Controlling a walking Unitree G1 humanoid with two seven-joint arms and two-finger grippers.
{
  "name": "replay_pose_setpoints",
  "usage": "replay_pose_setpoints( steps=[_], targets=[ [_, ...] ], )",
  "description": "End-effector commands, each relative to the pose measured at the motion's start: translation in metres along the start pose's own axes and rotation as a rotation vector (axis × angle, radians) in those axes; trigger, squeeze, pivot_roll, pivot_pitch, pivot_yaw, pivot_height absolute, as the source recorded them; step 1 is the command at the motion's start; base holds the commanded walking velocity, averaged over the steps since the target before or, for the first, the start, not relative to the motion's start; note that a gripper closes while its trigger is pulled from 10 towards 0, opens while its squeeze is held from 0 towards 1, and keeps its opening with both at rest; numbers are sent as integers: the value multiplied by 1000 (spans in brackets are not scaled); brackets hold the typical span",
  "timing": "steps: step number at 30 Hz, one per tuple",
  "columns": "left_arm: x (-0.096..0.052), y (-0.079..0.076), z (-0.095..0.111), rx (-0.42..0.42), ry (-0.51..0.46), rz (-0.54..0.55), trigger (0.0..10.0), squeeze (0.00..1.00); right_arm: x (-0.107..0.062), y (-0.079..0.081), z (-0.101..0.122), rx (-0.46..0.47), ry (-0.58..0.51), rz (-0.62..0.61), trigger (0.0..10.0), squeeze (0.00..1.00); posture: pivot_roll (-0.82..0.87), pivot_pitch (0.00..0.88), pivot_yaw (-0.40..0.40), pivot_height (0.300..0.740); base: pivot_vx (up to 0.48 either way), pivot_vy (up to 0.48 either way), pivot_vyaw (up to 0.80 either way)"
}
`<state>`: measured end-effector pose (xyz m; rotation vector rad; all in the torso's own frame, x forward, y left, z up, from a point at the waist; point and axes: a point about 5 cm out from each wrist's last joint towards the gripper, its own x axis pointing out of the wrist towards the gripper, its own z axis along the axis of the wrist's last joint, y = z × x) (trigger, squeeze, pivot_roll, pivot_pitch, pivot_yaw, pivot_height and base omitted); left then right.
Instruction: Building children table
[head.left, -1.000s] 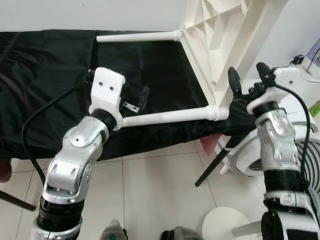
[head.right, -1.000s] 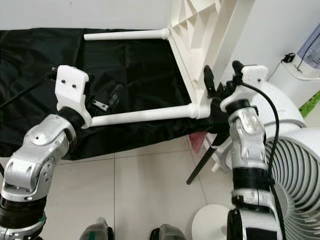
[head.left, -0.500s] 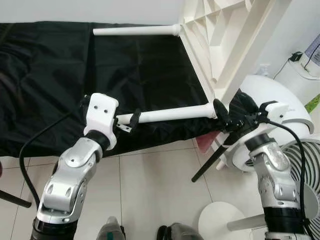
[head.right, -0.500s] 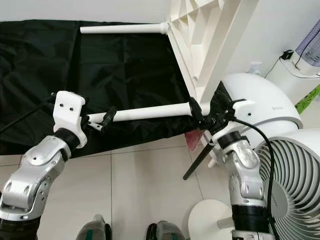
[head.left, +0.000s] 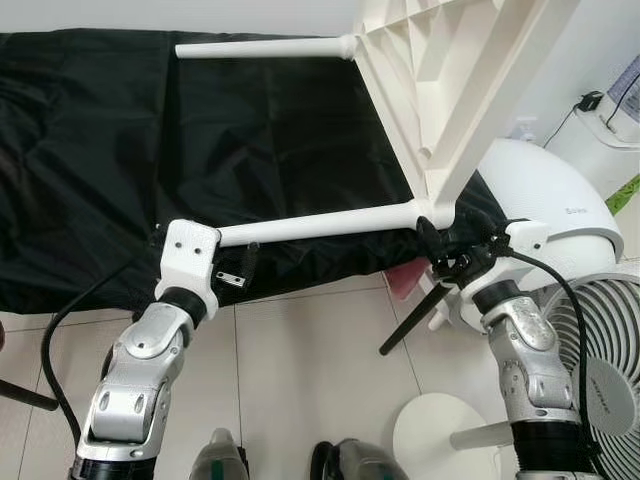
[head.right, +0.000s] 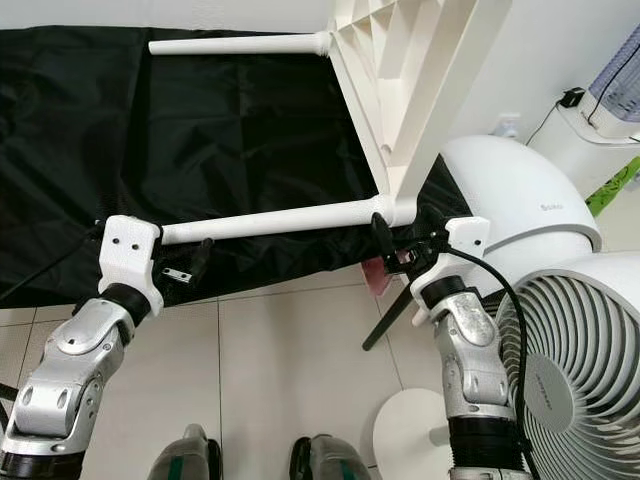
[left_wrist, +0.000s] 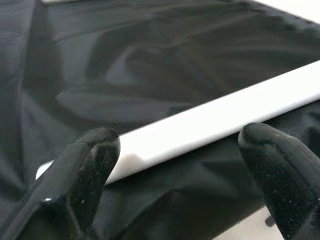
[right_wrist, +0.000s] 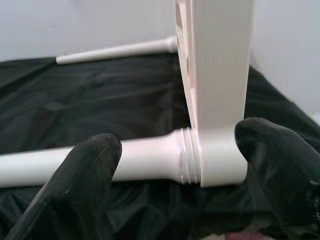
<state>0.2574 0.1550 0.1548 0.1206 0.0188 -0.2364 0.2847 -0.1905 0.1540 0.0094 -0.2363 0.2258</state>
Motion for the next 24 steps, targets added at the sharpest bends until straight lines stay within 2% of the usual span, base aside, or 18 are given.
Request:
replay_pose_setpoints(
  steps=[1, 5, 8, 10, 19, 24],
  targets=[
    [-3, 10, -6, 4, 1, 198, 10000, 0, -3, 0, -6, -6, 18, -20, 10000, 0, 13, 134, -101, 740, 0, 0, 0],
    [-5, 12, -8, -40, -23, 220, 10000, 0, -1, 5, -10, -8, 18, -34, 10000, 0, 11, 110, -105, 740, 0, 0, 0],
    [-6, 13, -10, -136, -46, 262, 10000, 0, 0, 12, -13, -31, 22, -25, 10000, 0, 5, 96, -113, 740, 0, 0, 0],
    [-6, 11, -10, -148, -55, 255, 10000, 0, 0, 14, -14, -28, 29, -19, 10000, 0, 6, 75, -116, 740, 0, 0, 0],
    [-9, 8, -15, -118, -68, 260, 10000, 0, 0, 21, -20, -46, 43, -34, 10000, 0, 18, 35, -101, 740, 0, 0, 0],
    [-5, 6, -18, -124, -76, 255, 10000, 0, -1, 22, -25, -57, 43, -82, 10000, 0, 22, 24, -82, 740, 0, 0, 0]
  ],
)
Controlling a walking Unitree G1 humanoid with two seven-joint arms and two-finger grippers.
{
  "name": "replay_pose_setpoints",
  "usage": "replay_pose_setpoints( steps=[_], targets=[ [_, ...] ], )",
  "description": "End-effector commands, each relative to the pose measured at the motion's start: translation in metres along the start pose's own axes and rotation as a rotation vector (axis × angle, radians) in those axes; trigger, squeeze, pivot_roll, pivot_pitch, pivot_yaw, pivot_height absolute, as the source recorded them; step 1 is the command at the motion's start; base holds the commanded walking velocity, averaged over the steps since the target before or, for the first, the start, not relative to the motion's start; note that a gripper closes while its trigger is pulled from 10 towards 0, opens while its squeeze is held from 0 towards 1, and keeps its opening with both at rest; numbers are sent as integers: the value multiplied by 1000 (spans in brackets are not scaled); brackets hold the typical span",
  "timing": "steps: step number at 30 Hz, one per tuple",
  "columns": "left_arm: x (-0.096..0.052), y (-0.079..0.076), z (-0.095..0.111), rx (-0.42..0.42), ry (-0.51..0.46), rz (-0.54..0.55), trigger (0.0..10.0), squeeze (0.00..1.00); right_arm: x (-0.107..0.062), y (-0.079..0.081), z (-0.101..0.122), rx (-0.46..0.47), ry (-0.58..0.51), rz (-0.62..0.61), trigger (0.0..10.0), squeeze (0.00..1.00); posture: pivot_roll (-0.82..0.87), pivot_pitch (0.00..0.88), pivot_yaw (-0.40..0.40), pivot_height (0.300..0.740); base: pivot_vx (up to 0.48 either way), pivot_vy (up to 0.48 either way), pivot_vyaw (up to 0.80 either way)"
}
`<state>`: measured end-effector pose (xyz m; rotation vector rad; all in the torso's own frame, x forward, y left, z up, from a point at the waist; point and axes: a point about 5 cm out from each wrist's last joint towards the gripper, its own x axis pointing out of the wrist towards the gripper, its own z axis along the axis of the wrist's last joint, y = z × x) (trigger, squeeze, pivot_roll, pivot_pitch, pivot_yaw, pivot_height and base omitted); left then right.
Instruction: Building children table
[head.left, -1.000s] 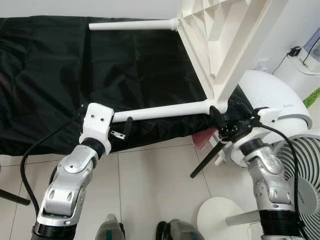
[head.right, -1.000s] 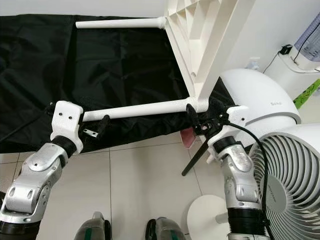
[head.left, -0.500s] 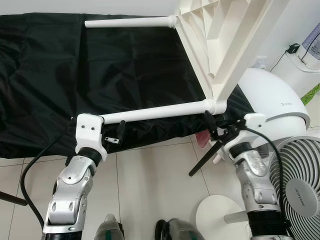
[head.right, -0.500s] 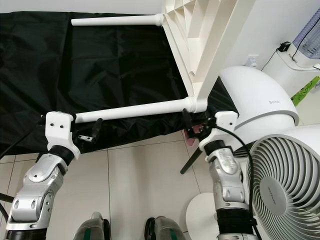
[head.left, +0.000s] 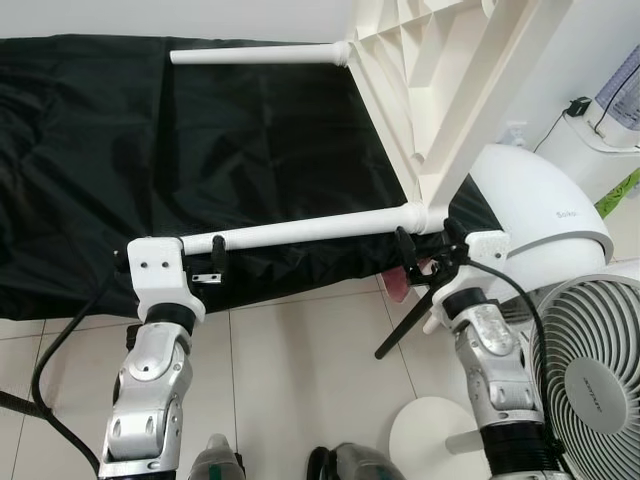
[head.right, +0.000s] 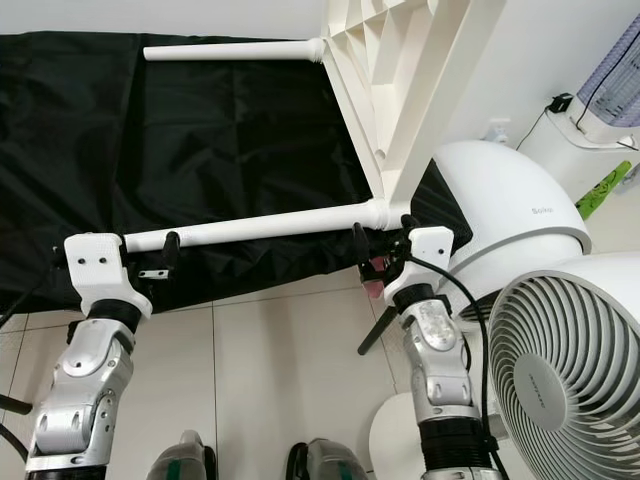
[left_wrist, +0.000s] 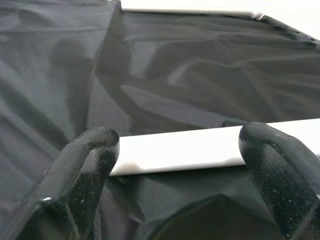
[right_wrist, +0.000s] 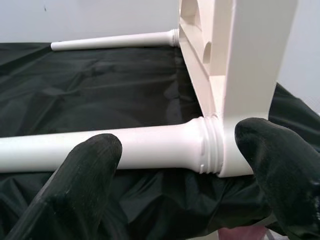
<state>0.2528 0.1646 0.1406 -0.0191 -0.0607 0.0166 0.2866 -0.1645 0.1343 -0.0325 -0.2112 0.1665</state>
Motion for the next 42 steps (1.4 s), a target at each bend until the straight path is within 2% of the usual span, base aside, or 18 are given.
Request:
replay_pose_setpoints(
  steps=[1, 15, 18, 22, 27, 34, 42],
  targets=[
    [0, -1, -3, 9, 3, -2, 10000, 0, -4, -3, -5, -11, 14, -27, 10000, 0, 22, 24, -82, 740, 0, 0, 0],
    [1, -4, -9, 4, -52, -18, 10000, 0, -16, 2, -9, -9, 2, -57, 10000, 0, 6, 4, -62, 740, 0, 0, 0],
    [0, -5, -6, 6, -77, -29, 10000, 0, -17, 5, -1, -16, -47, -42, 10000, 0, 13, 0, -57, 740, 0, 0, 0],
    [-8, -9, -11, 33, -82, -50, 10000, 0, -23, 18, 0, -34, -79, 23, 10000, 0, 28, 0, -58, 740, 0, 0, 0],
    [-10, -10, -14, 45, -84, -66, 10000, 0, -24, 25, -3, -27, -80, 46, 10000, 0, 41, 0, -57, 740, 0, 0, 0],
    [-6, -14, -16, 38, -120, -114, 10000, 0, -19, 33, -11, -24, -77, 87, 10000, 0, 49, 0, -48, 740, 0, 0, 0],
    [2, -23, -17, 41, -140, -131, 10000, 0, -11, 30, -12, -19, -76, 58, 10000, 0, 44, 0, -50, 740, 0, 0, 0]
  ],
)
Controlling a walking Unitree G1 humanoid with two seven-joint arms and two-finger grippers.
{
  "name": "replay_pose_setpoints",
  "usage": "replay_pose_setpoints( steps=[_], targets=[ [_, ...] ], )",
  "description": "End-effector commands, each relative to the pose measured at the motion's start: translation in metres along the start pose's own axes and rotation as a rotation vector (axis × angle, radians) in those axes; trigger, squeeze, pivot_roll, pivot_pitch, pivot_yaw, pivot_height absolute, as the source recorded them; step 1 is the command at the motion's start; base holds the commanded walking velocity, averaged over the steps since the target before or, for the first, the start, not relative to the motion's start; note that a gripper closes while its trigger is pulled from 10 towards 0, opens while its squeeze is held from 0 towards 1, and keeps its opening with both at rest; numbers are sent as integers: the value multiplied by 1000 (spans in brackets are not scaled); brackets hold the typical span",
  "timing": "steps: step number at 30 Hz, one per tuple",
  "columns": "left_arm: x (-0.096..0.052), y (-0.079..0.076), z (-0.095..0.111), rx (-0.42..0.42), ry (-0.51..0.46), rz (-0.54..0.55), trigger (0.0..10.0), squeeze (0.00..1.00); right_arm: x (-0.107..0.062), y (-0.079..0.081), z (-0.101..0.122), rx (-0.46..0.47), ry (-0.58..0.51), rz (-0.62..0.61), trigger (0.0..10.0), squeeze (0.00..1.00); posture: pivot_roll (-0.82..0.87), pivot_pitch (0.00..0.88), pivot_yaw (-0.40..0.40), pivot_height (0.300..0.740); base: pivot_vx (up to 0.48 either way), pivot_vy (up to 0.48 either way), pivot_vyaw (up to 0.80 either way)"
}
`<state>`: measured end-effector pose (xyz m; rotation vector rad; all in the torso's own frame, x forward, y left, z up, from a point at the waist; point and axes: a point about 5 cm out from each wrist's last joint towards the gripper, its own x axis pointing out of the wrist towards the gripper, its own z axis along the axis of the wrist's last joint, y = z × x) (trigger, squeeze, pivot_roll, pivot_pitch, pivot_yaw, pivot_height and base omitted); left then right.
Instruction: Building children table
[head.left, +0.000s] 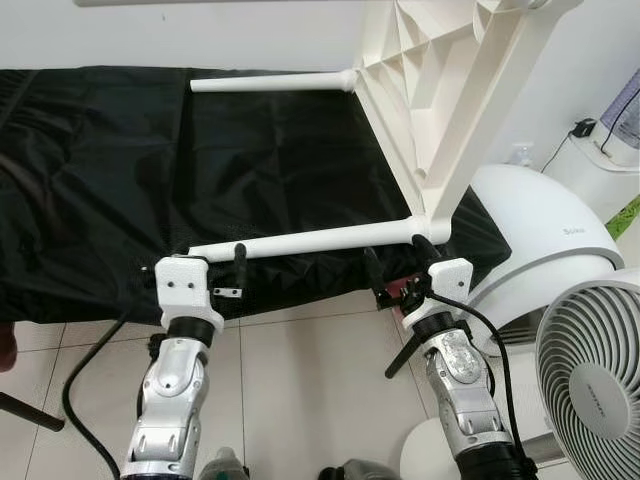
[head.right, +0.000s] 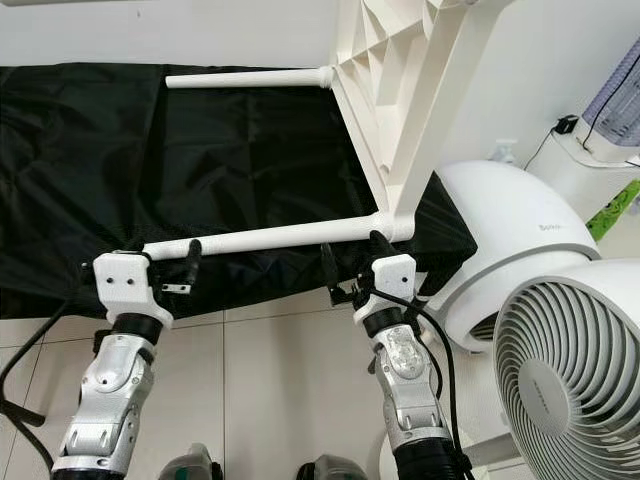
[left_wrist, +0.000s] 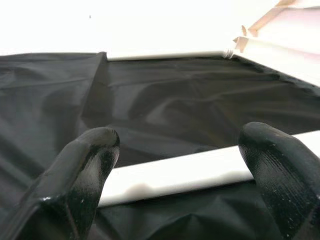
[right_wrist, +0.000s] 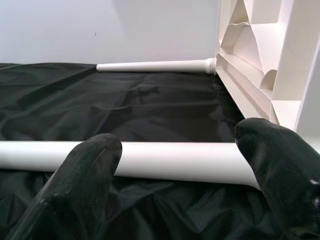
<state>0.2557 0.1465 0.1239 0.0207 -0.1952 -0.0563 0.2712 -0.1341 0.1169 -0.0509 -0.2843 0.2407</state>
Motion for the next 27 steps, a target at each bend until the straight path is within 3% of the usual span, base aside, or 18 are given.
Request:
replay_pose_setpoints(
  steps=[1, 27],
  targets=[
    [2, -5, 2, 1, -13, -61, 10000, 0, 3, -3, 2, 1, -6, -18, 10000, 0, 44, 0, -50, 740, 0, 0, 0],
    [0, -1, -3, 72, -25, -42, 10000, 0, 0, -10, -4, -9, 8, -40, 10000, 0, 46, 0, -66, 740, 0, 0, 0]
  ],
)
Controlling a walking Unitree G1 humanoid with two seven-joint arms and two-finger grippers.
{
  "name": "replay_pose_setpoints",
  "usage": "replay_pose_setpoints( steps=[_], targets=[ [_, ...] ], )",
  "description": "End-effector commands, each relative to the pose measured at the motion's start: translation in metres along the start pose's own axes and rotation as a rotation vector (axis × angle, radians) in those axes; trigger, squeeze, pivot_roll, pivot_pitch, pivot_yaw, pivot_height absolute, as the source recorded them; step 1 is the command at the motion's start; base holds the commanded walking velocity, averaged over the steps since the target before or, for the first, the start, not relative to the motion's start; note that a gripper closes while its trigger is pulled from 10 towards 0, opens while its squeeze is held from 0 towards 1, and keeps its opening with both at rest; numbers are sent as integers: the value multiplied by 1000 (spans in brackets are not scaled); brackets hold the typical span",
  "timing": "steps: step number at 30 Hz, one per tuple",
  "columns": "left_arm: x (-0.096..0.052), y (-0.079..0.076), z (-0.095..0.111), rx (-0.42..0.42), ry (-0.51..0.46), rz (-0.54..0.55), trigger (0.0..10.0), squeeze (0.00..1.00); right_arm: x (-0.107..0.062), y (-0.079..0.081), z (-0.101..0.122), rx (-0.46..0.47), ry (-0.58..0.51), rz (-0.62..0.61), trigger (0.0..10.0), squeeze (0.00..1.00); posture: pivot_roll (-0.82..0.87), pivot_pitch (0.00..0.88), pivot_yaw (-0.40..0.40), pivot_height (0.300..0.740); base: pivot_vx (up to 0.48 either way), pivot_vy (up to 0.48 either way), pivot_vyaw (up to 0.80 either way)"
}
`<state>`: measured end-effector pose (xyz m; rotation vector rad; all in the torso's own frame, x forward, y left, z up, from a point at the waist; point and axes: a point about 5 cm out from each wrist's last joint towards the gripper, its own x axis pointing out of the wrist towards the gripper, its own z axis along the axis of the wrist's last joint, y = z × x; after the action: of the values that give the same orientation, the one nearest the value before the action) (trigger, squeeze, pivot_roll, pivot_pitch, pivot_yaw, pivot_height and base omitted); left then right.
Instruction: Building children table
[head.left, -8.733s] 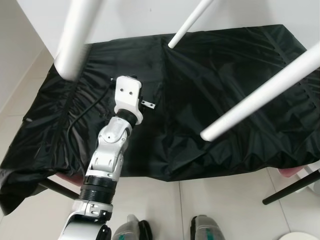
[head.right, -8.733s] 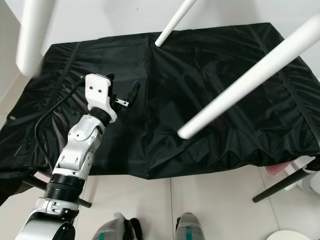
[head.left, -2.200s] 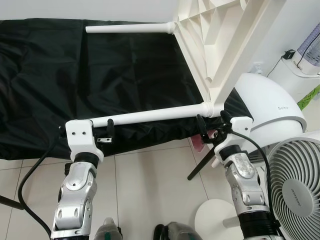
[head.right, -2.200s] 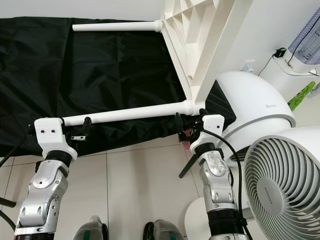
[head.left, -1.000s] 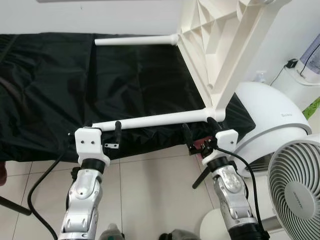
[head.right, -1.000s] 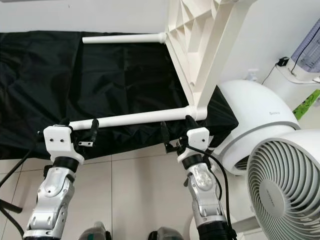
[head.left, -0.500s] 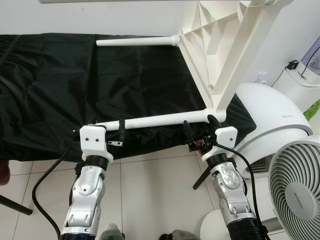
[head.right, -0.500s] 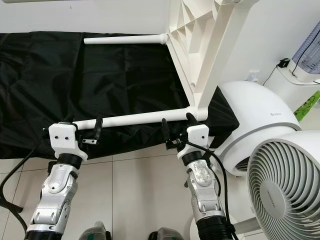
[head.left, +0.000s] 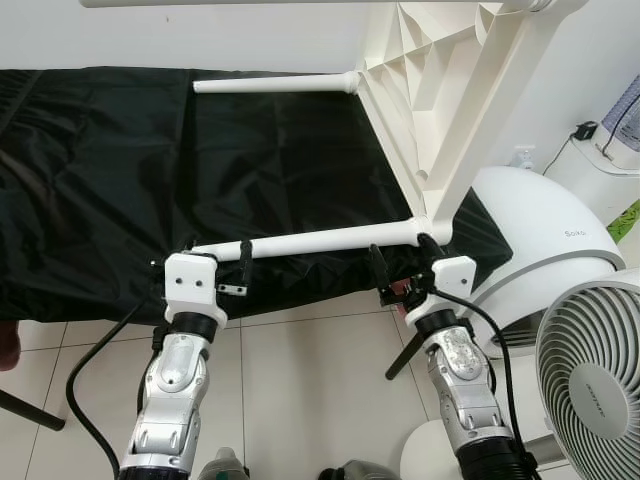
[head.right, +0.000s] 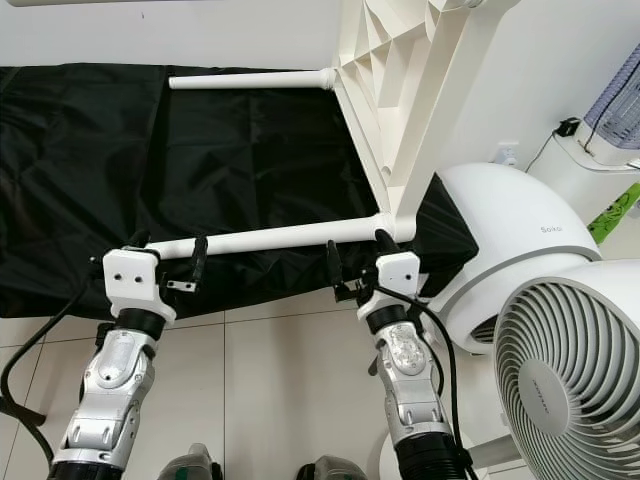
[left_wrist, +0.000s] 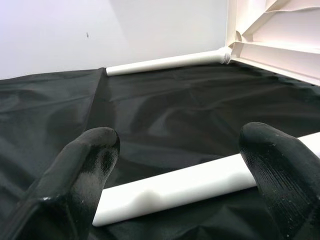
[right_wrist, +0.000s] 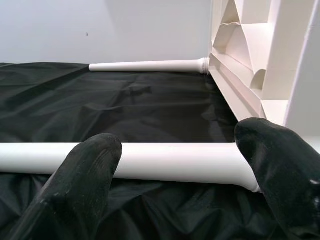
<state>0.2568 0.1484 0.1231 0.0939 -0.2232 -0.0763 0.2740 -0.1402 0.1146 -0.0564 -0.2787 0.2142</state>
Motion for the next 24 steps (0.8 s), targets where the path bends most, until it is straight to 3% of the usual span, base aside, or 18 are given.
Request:
replay_pose_setpoints(
  steps=[1, 7, 24],
  targets=[
    [-2, -3, -3, 7, 4, -20, 10000, 0, -1, -4, -1, -1, 2, -17, 10000, 0, 46, 0, -66, 740, 0, 0, 0],
    [-5, -12, -15, 24, 81, -67, 10000, 0, -4, -9, -9, 6, 46, -66, 10000, 0, 46, 0, -66, 740, 0, 0, 0],
    [0, -7, -8, 2, 76, -56, 10000, 0, 0, -30, 0, -22, 10, -220, 10000, 0, 45, 0, -64, 740, 0, 0, 0]
  ],
)
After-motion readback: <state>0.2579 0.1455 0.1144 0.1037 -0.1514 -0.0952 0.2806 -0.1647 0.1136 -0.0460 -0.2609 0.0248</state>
